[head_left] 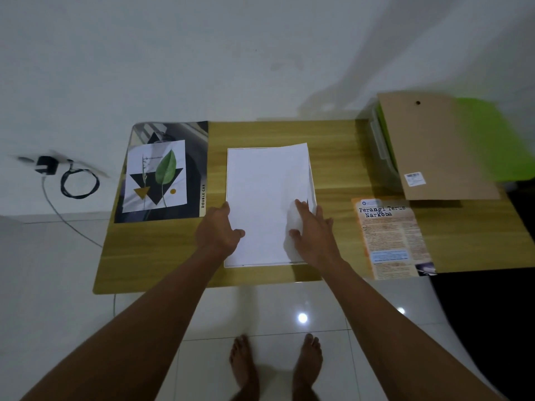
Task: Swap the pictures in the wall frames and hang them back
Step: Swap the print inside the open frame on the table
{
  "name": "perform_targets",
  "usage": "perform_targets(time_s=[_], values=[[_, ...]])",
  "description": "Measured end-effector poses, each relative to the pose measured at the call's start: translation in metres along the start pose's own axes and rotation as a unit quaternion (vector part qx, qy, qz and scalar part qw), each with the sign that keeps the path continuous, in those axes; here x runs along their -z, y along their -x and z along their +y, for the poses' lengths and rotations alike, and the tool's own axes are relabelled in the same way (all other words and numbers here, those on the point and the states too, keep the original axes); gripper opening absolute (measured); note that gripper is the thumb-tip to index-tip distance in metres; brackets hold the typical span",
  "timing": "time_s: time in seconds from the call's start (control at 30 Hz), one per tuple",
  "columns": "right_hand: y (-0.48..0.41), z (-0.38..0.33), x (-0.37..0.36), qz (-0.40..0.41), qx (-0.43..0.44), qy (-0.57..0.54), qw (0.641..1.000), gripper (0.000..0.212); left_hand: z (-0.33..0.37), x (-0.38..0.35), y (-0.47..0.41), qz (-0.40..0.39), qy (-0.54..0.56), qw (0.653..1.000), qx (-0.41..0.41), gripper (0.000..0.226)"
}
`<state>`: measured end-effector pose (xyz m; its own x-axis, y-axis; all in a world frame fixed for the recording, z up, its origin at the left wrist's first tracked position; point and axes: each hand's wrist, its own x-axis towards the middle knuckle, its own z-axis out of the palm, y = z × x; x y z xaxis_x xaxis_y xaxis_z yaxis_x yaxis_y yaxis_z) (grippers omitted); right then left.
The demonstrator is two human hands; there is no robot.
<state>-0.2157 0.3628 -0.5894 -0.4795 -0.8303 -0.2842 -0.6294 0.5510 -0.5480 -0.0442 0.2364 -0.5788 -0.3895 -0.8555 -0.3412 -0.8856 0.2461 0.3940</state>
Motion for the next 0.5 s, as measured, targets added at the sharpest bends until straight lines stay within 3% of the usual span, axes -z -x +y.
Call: perform_targets(time_s=[0.23,0.4,0.5], values=[[-0.003,-0.010,0.013,0.098,-0.023,-0.102,0.990,0.055,0.003,0.000,0.002,0.007,0.008,1.000,0.007,0.083],[-0.009,-0.009,0.018,0.122,-0.052,-0.162,0.978,0.064,0.004,-0.002,0.004,0.027,0.003,1.000,0.000,0.081],[-0.018,-0.007,0.025,0.132,-0.101,-0.232,0.958,0.059,0.003,-0.002,0.003,0.028,0.006,1.000,-0.001,0.082]])
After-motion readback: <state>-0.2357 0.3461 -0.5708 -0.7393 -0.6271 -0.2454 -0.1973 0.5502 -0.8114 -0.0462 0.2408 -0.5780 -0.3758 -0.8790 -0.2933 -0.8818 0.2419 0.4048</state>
